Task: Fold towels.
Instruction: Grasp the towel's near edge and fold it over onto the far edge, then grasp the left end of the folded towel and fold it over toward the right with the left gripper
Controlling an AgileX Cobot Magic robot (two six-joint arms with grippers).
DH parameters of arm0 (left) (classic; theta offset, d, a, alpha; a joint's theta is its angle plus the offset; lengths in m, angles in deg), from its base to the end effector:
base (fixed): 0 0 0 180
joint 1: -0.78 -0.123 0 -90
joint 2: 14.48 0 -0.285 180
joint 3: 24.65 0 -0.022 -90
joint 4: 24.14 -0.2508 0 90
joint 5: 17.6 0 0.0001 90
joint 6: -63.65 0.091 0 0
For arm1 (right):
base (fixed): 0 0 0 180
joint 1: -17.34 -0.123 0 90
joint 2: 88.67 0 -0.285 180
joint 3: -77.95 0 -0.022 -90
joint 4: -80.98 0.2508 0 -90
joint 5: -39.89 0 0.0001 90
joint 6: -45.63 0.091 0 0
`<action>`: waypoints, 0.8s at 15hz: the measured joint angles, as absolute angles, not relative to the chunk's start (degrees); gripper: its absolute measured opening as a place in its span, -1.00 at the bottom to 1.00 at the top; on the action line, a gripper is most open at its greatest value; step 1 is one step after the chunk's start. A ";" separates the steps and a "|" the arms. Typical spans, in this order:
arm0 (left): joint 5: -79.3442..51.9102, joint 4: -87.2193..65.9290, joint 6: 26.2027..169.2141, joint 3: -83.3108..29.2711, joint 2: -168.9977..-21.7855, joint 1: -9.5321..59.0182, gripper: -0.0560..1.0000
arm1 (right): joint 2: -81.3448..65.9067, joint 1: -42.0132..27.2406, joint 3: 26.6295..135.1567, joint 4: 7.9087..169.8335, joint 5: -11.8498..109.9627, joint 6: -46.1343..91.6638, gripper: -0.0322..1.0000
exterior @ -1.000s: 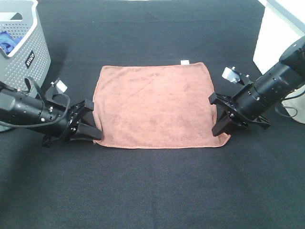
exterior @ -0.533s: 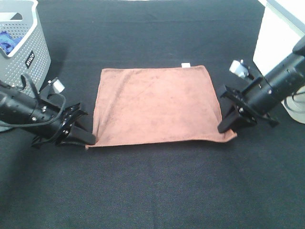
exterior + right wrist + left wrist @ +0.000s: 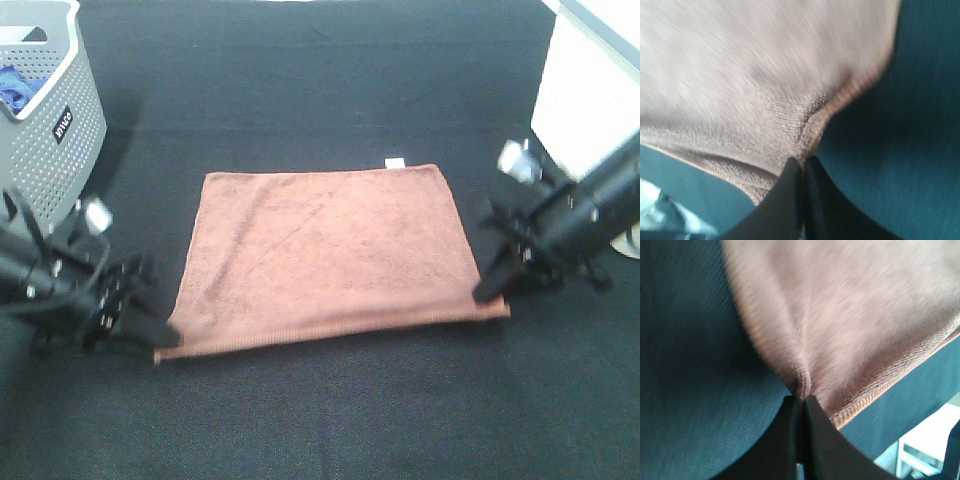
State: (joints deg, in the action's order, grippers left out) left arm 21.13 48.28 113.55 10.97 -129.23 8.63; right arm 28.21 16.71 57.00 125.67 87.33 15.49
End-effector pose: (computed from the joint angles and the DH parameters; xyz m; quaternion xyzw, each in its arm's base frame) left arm 0.2725 -0.0924 0.1045 -0.0395 0.9403 -0.3327 0.0593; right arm 0.3189 0.0507 0.1285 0.0150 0.9624 0.2699 0.0271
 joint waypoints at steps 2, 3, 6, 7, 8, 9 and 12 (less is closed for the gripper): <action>21.02 48.05 111.78 6.04 -128.72 8.63 -0.89 | 28.26 16.71 63.07 125.55 86.99 15.49 -0.94; 20.79 47.88 110.92 2.32 -128.89 8.63 -0.89 | 29.01 16.71 66.68 125.50 86.76 15.49 -0.94; 18.32 47.76 109.43 -7.36 -130.61 8.63 -0.89 | 33.25 16.71 76.88 125.38 86.76 15.95 -0.94; 16.78 47.36 109.20 -10.74 -131.76 8.63 -0.89 | 35.94 16.71 81.46 125.38 87.22 16.12 -0.94; 15.46 46.56 109.09 -13.90 -132.84 8.63 -0.89 | 38.46 16.71 85.24 125.32 87.56 16.64 -0.94; 13.85 45.81 109.03 -16.99 -134.51 8.63 -0.89 | 41.15 16.71 88.91 125.09 88.02 17.21 -0.94; 9.84 44.38 109.03 -25.13 -141.04 8.63 -0.89 | 48.32 16.54 98.82 124.06 88.82 17.61 -0.94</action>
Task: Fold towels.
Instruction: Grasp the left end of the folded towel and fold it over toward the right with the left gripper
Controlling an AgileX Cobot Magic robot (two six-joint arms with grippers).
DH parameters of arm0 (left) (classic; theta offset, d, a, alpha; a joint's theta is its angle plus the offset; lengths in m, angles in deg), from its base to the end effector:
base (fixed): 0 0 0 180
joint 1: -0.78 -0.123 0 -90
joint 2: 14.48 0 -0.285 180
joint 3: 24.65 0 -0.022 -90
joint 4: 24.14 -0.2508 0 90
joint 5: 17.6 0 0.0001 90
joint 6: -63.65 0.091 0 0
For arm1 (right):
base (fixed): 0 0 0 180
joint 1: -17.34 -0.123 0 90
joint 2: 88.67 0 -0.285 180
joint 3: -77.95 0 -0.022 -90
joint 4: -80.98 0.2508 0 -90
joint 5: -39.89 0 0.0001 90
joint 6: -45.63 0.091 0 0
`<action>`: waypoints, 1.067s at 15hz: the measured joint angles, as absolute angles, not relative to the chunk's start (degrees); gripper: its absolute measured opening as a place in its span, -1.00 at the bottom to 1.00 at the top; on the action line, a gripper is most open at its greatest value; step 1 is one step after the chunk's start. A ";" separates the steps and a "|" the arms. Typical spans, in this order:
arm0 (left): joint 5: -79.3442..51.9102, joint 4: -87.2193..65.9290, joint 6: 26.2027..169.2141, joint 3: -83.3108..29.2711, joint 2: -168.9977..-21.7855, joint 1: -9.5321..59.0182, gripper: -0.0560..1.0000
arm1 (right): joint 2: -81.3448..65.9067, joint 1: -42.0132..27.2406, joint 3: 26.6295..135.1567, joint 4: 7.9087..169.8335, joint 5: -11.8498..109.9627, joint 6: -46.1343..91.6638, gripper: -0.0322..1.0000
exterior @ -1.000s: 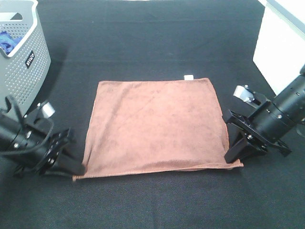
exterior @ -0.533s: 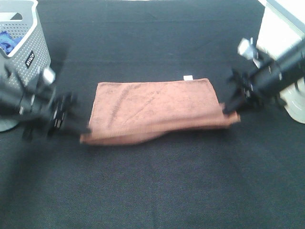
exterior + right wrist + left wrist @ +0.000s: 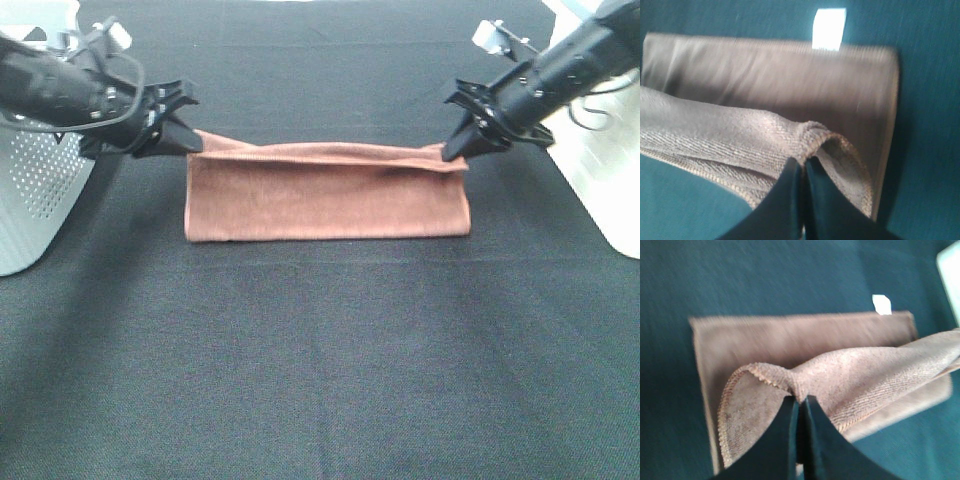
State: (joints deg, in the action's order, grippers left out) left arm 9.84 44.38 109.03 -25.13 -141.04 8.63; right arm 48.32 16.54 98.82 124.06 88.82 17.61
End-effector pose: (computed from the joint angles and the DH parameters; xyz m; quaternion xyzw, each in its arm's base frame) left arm 0.4321 -0.0991 0.1620 -0.0213 0.9105 -0.2866 0.2973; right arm 0.4741 0.0535 0.1554 -0.0328 0.9438 0.2688 0.1896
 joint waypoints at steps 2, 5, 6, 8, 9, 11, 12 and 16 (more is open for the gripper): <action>9.44 43.24 109.31 -29.54 -145.11 8.63 -0.89 | 52.61 16.48 104.27 123.89 88.76 17.67 -0.94; 9.33 42.95 109.54 -33.32 -148.94 8.63 -0.89 | 55.02 15.62 106.44 122.57 87.45 18.07 -0.94; 9.33 42.84 109.54 -34.06 -149.86 8.63 -0.89 | 55.77 15.11 106.61 121.77 86.01 18.35 -0.92; 9.39 42.66 109.54 -34.12 -150.72 8.63 -0.82 | 55.94 14.59 106.61 120.85 84.29 19.84 -0.76; 9.73 42.66 109.54 -34.12 -150.78 8.63 -0.56 | 55.94 14.59 106.79 119.59 83.84 21.79 -0.49; 11.22 42.61 109.54 -34.12 -150.78 8.63 0.02 | 55.99 14.65 106.79 117.70 84.12 24.60 0.10; 12.02 42.61 109.54 -34.12 -150.72 8.63 0.27 | 55.99 14.65 106.79 117.07 84.92 25.06 0.39; 12.42 34.70 103.36 -34.35 -148.37 8.51 0.49 | 52.27 14.65 106.79 108.99 91.11 28.95 0.69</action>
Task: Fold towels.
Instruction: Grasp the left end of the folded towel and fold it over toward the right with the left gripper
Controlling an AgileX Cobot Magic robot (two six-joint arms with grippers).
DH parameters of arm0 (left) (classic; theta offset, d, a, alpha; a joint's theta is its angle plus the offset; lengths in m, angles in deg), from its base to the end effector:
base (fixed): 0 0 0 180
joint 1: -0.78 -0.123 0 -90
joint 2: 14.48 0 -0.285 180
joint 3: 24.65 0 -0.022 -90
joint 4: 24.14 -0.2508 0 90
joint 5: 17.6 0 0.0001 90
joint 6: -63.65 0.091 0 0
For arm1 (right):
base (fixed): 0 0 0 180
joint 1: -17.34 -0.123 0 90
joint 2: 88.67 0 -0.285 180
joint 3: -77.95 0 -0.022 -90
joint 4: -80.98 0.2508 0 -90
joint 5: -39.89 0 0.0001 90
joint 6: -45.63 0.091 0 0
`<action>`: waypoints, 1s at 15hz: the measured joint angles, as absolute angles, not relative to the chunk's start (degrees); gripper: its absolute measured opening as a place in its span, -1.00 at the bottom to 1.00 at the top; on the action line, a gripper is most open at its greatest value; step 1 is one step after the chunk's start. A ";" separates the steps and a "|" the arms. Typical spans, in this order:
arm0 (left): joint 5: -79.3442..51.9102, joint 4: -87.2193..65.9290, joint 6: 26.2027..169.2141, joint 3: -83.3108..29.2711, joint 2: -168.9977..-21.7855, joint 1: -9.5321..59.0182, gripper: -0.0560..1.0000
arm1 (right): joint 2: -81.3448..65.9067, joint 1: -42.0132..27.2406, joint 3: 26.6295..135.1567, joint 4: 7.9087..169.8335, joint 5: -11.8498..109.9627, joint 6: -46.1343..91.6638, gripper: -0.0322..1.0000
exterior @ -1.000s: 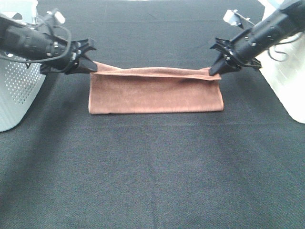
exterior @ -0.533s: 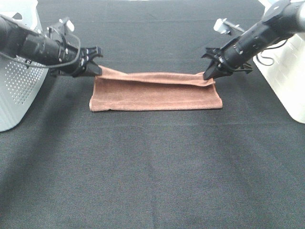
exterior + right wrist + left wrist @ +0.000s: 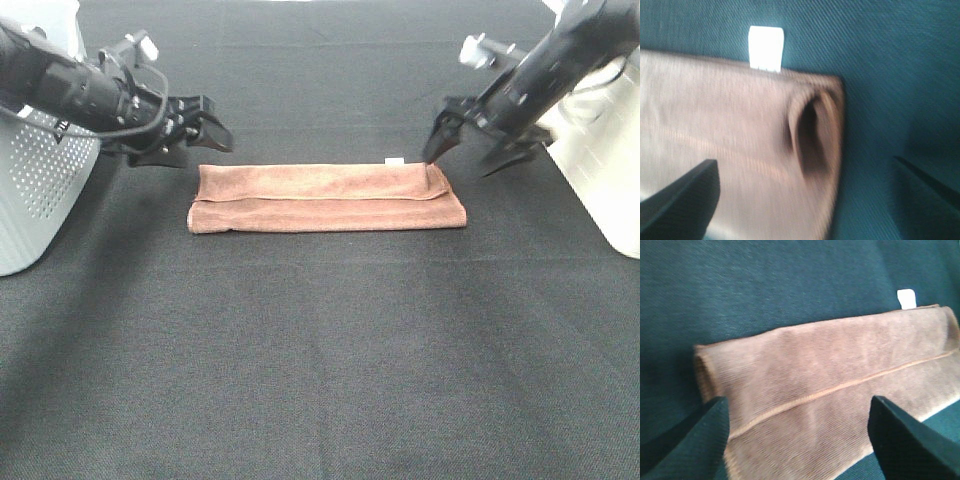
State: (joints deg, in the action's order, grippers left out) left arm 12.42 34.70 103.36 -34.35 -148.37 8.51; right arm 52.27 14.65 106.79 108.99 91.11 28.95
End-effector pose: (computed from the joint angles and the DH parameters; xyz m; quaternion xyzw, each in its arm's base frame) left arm 0.4598 -0.1018 0.1419 0.0122 0.9221 -0.2680 0.2790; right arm 0.4890 0.0564 0.1491 -0.0406 0.9670 0.1900 0.1651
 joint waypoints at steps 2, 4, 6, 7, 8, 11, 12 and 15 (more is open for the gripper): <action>12.42 31.55 98.94 -34.35 -148.31 8.46 0.49 | 51.58 14.65 106.79 107.50 92.95 30.90 0.70; 12.48 24.73 88.80 -34.35 -149.40 8.34 0.50 | 51.30 14.65 106.79 104.70 96.04 33.31 0.70; 12.48 23.47 86.05 -34.87 -151.52 8.40 0.50 | 51.30 14.65 106.79 103.67 96.33 33.60 0.70; 12.71 23.81 85.88 -35.55 -152.55 8.40 0.50 | 51.30 14.65 106.79 103.55 96.33 33.65 0.70; 13.68 25.07 85.71 -36.76 -153.93 8.46 0.50 | 51.30 14.65 106.79 103.55 96.27 33.65 0.70; 17.46 28.91 85.71 -41.00 -157.37 8.46 0.44 | 51.30 14.65 106.79 103.15 95.98 33.88 0.70; 18.72 29.66 85.71 -42.37 -158.63 8.46 0.34 | 51.30 14.65 106.79 103.15 95.70 33.82 0.70; 19.76 29.94 85.54 -42.72 -159.66 8.46 -0.29 | 51.30 14.65 106.79 103.15 94.84 33.82 0.70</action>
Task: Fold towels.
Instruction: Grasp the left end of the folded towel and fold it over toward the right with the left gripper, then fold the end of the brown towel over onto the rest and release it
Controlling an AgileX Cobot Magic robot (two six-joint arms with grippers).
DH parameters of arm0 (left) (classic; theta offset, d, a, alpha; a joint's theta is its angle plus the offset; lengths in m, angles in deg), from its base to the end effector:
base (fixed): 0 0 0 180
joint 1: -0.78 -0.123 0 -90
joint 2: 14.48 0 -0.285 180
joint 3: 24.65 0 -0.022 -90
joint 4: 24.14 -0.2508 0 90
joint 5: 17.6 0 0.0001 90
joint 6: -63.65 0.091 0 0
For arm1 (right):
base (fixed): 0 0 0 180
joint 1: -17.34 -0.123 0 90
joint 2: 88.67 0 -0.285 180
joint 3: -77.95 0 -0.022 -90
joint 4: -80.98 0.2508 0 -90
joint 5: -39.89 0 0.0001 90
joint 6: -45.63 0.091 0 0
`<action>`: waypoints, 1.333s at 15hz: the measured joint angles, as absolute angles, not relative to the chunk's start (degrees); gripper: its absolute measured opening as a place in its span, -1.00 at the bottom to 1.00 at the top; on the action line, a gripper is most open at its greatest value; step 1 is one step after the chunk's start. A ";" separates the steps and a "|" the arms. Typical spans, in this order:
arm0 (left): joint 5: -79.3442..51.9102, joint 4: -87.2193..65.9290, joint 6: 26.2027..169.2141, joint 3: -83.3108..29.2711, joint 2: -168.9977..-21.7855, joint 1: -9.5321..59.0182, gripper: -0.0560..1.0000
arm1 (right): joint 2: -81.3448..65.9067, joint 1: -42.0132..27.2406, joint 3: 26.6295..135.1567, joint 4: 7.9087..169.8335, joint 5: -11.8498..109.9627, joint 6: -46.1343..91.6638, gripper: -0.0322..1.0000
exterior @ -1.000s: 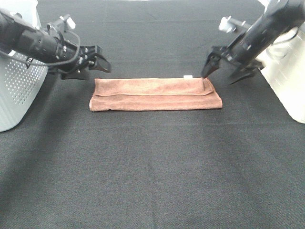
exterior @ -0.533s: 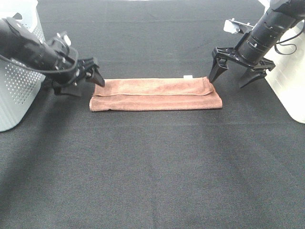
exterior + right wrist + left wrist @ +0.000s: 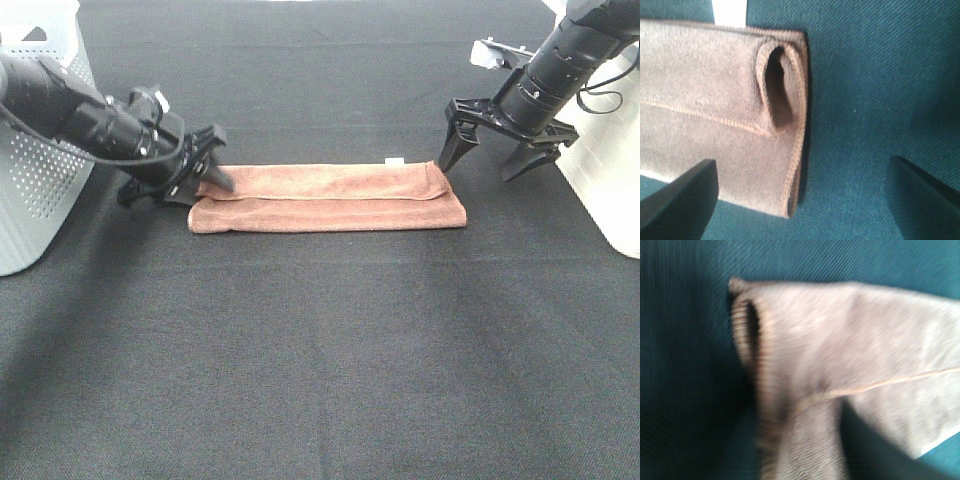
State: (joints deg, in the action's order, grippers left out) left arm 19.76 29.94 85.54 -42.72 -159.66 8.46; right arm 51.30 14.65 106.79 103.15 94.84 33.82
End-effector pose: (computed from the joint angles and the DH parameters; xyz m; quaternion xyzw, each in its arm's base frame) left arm 0.4750 -0.1092 0.0825 -0.0849 0.9352 -0.3048 0.1593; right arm 0.4820 0.0508 0.1532 -0.0331 0.9777 0.1596 0.1320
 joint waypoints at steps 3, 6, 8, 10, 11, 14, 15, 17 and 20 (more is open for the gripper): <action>19.81 29.77 85.54 -42.72 -159.77 8.46 -0.84 | 51.30 14.65 106.79 103.15 94.66 33.82 0.70; 19.93 28.40 85.08 -43.40 -159.43 8.46 -0.86 | 51.30 14.65 106.79 103.04 94.61 33.82 0.70; 20.33 22.67 81.12 -45.24 -157.08 8.46 -0.86 | 51.30 14.65 106.79 102.58 94.61 33.82 0.70; 24.63 14.53 73.91 -48.79 -155.19 8.46 -0.86 | 51.30 14.65 106.79 102.58 94.61 33.82 0.70; 27.61 9.89 70.58 -51.08 -154.22 8.46 -0.86 | 51.30 14.65 106.79 102.46 94.61 33.82 0.70; 37.52 -4.38 61.87 -58.19 -152.15 8.46 -0.86 | 51.30 14.65 106.79 102.23 94.61 33.82 0.70; 40.73 -7.01 60.38 -60.94 -152.04 8.46 -0.86 | 51.30 14.65 106.79 102.23 94.66 33.82 0.70; 44.68 -6.15 58.89 -65.23 -151.87 8.86 -0.86 | 51.30 14.65 106.79 102.12 94.66 33.82 0.70; 44.97 4.45 58.89 -66.09 -152.95 12.98 -0.86 | 51.30 14.65 106.79 102.18 94.78 33.82 0.70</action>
